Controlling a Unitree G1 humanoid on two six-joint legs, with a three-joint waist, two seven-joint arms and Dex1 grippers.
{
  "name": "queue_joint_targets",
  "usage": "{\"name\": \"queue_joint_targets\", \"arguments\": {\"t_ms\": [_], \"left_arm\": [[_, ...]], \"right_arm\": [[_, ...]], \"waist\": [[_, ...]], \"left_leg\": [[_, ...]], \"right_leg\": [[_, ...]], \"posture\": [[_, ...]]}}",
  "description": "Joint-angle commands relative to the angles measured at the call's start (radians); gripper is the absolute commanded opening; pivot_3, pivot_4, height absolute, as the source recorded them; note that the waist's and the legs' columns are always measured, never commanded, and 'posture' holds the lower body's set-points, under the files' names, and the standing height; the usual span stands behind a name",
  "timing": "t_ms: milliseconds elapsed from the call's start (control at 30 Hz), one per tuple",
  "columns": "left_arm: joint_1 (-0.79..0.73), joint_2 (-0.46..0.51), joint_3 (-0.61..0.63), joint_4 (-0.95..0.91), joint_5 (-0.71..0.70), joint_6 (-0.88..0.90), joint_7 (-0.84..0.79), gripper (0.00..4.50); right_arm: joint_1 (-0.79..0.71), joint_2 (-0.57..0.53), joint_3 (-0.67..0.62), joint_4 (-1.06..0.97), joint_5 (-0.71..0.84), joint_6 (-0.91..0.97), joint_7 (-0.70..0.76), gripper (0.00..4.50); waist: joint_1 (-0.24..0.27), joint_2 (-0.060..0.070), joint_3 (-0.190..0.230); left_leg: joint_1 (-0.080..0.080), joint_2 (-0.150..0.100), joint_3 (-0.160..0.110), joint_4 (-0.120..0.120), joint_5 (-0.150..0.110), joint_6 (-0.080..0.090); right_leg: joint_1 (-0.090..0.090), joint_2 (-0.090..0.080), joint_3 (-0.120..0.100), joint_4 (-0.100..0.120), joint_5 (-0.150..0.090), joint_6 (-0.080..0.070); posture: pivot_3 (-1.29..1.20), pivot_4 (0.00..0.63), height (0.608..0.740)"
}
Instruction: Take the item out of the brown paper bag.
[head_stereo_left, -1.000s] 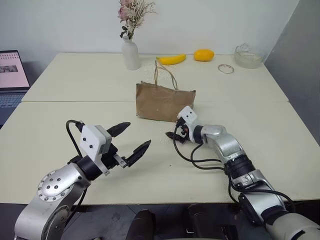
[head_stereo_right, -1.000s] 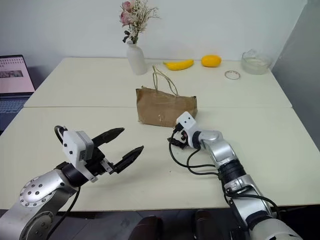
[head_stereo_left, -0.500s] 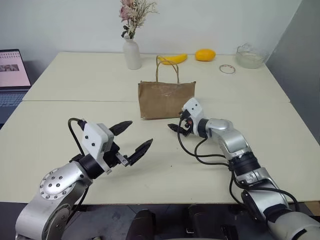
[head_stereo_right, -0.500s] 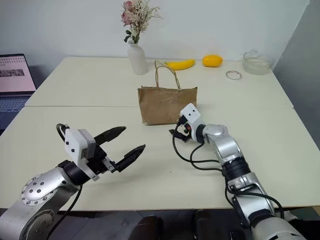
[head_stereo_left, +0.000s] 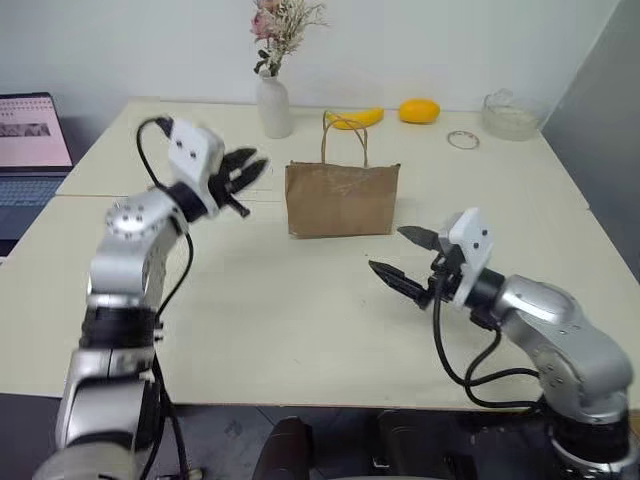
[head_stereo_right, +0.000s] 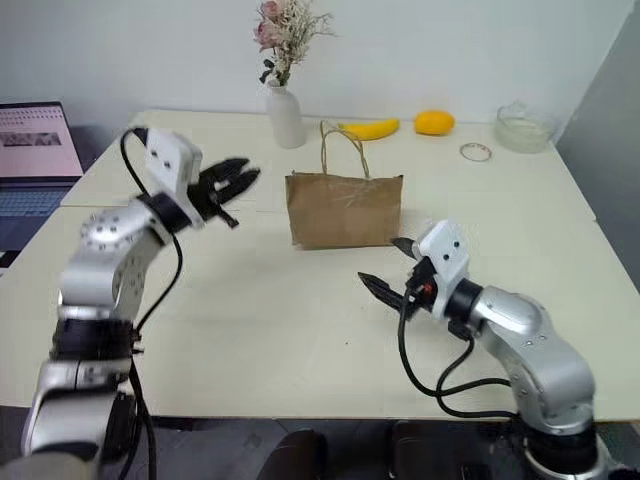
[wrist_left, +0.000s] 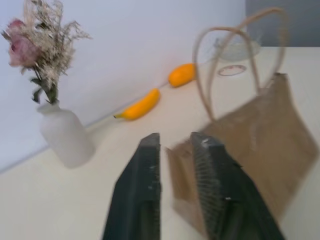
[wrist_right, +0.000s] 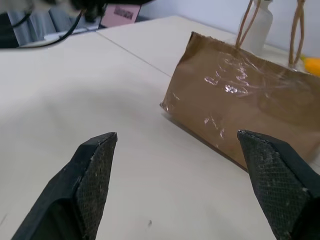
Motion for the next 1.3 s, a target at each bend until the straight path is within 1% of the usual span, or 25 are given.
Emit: {"name": "queue_joint_targets", "arguments": {"t_ms": [33,100,167,267,333,400,600,700,833,933,1000,1100,1167,1267,1300], "left_arm": [[-0.169,-0.030,-0.051,0.316,0.098,-0.154,-0.057,0.03],[-0.267,-0.062,-0.067,0.495,0.133,-0.224,-0.090,0.03],[-0.371,-0.101,-0.087,0.679,0.190,-0.284,-0.049,0.03],[-0.457,-0.136,-0.120,0.840,0.268,-0.314,-0.008,0.03],[-0.477,-0.148,-0.130,0.886,0.298,-0.320,-0.015,0.03],[-0.492,-0.165,-0.129,0.911,0.311,-0.321,-0.054,0.03],[-0.467,-0.156,-0.158,0.906,0.358,-0.362,-0.271,0.03],[-0.445,-0.143,-0.153,0.885,0.346,-0.369,-0.406,0.03],[-0.409,-0.126,-0.143,0.822,0.314,-0.351,-0.589,0.03],[-0.355,-0.112,-0.138,0.731,0.283,-0.321,-0.698,0.03],[-0.295,-0.099,-0.147,0.634,0.262,-0.291,-0.770,0.03],[-0.168,-0.080,-0.156,0.414,0.196,-0.196,-0.870,0.03],[-0.095,-0.070,-0.156,0.276,0.159,-0.122,-0.889,0.03],[0.084,-0.036,-0.167,-0.035,0.093,0.001,-0.893,0.03],[0.121,-0.024,-0.165,-0.108,0.076,0.041,-0.887,0.03]], "right_arm": [[0.012,-0.041,-0.072,-0.093,0.078,0.043,-0.009,4.06],[0.018,-0.057,-0.093,-0.106,0.097,0.058,-0.028,4.06],[0.027,-0.070,-0.113,-0.119,0.111,0.068,-0.048,4.06],[0.029,-0.062,-0.149,-0.127,0.146,0.081,-0.085,4.06],[0.024,-0.059,-0.167,-0.126,0.172,0.089,-0.107,4.06],[0.036,-0.084,-0.174,-0.130,0.182,0.093,-0.111,4.06],[0.082,-0.140,-0.217,-0.143,0.229,0.099,-0.123,4.06],[0.103,-0.180,-0.245,-0.143,0.252,0.101,-0.111,4.06],[0.133,-0.238,-0.277,-0.129,0.274,0.090,-0.091,4.06],[0.144,-0.270,-0.290,-0.115,0.281,0.078,-0.075,4.06],[0.142,-0.285,-0.290,-0.099,0.283,0.069,-0.069,4.06],[0.136,-0.302,-0.277,-0.072,0.276,0.049,-0.061,4.06],[0.137,-0.309,-0.271,-0.067,0.277,0.039,-0.059,4.06],[0.137,-0.318,-0.252,-0.066,0.284,0.029,-0.050,4.06],[0.140,-0.322,-0.250,-0.067,0.288,0.028,-0.047,4.06]], "waist": [[-0.001,0.000,0.000],[-0.004,0.000,0.000],[-0.004,-0.001,0.001],[-0.004,-0.002,0.001],[-0.006,-0.002,0.001],[-0.006,-0.003,0.001],[-0.004,-0.003,0.001],[-0.004,-0.002,0.001],[-0.004,-0.003,0.001],[-0.004,-0.003,0.001],[-0.004,-0.003,0.001],[-0.005,-0.002,0.001],[-0.005,-0.002,0.001],[-0.007,-0.002,0.001],[-0.007,-0.002,0.001]], "left_leg": [[-0.001,0.000,0.000,0.000,0.000,0.000],[-0.001,0.000,0.003,0.000,0.000,0.000],[-0.002,0.000,0.003,0.000,0.000,0.000],[-0.006,0.000,0.002,0.001,0.000,0.000],[-0.007,0.000,0.003,0.001,0.000,0.000],[-0.007,0.001,0.003,0.001,0.000,0.000],[-0.007,0.001,0.002,0.001,0.000,0.000],[-0.006,0.001,0.003,0.001,0.000,0.000],[-0.006,0.001,0.003,0.001,0.000,0.000],[-0.007,0.001,0.002,0.002,0.000,0.000],[-0.007,0.001,0.002,0.002,0.000,0.000],[-0.006,0.002,0.002,0.002,0.000,0.000],[-0.006,0.002,0.002,0.002,0.000,0.000],[-0.005,0.002,0.001,0.002,0.000,0.000],[-0.005,0.003,0.000,0.002,0.000,0.000]], "right_leg": [[0.000,0.000,0.000,0.000,0.000,0.000],[-0.001,0.000,0.000,0.000,0.000,0.001],[-0.002,0.000,0.000,0.000,-0.001,0.001],[-0.004,0.000,0.000,0.000,0.000,0.002],[-0.005,0.000,0.001,0.000,-0.001,0.002],[-0.005,0.000,0.001,0.000,-0.001,0.002],[-0.005,-0.001,0.001,0.000,-0.001,0.003],[-0.004,-0.001,0.000,0.001,-0.001,0.003],[-0.004,-0.001,0.001,0.001,-0.001,0.003],[-0.004,-0.001,0.001,0.001,-0.001,0.003],[-0.004,-0.001,0.001,0.001,-0.001,0.003],[-0.004,-0.001,0.002,0.001,-0.001,0.003],[-0.004,-0.001,0.002,0.002,-0.001,0.003],[-0.004,-0.001,0.002,0.003,-0.001,0.003],[-0.004,-0.001,0.003,0.003,-0.001,0.003]], "posture": [[0.00,0.150,0.740],[0.00,0.150,0.740],[0.00,0.150,0.740],[0.00,0.150,0.740],[0.00,0.150,0.740],[0.00,0.150,0.740],[0.00,0.150,0.740],[0.00,0.150,0.740],[0.00,0.150,0.740],[0.00,0.150,0.740],[0.00,0.150,0.740],[0.00,0.150,0.740],[0.00,0.150,0.740],[0.00,0.150,0.740],[0.00,0.150,0.740]]}}
